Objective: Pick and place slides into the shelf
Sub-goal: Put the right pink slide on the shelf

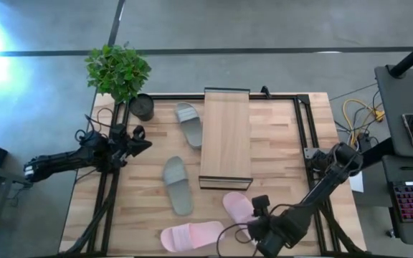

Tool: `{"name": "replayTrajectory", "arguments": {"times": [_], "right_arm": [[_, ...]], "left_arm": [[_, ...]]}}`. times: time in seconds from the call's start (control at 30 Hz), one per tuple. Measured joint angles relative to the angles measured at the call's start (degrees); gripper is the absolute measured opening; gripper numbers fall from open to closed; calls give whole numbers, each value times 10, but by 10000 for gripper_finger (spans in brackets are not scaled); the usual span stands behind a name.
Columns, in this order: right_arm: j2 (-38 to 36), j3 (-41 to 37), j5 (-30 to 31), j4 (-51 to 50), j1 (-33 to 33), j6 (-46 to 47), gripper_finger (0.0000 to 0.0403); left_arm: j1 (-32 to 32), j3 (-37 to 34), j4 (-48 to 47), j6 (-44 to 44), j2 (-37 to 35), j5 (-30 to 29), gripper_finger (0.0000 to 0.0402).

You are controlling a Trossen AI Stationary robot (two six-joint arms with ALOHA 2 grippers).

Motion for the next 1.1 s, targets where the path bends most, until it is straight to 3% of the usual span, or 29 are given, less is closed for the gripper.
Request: {"name": "replayTrajectory", "arguments": {"times": [0.17, 0.47, 0.87, 1.1], "right_arm": [[7, -14, 60, 1, 3, -32, 185], [58, -18, 69, 4, 2, -29, 185], [84, 12, 160, 2, -12, -14, 185], [84, 14, 168, 5, -27, -14, 153]], "left_arm": [[0, 0, 0, 0, 9, 0, 0], [0, 0, 0, -2, 8, -3, 0], [0, 0, 0, -5, 8, -3, 0], [0, 0, 0, -5, 10, -3, 0]]}}
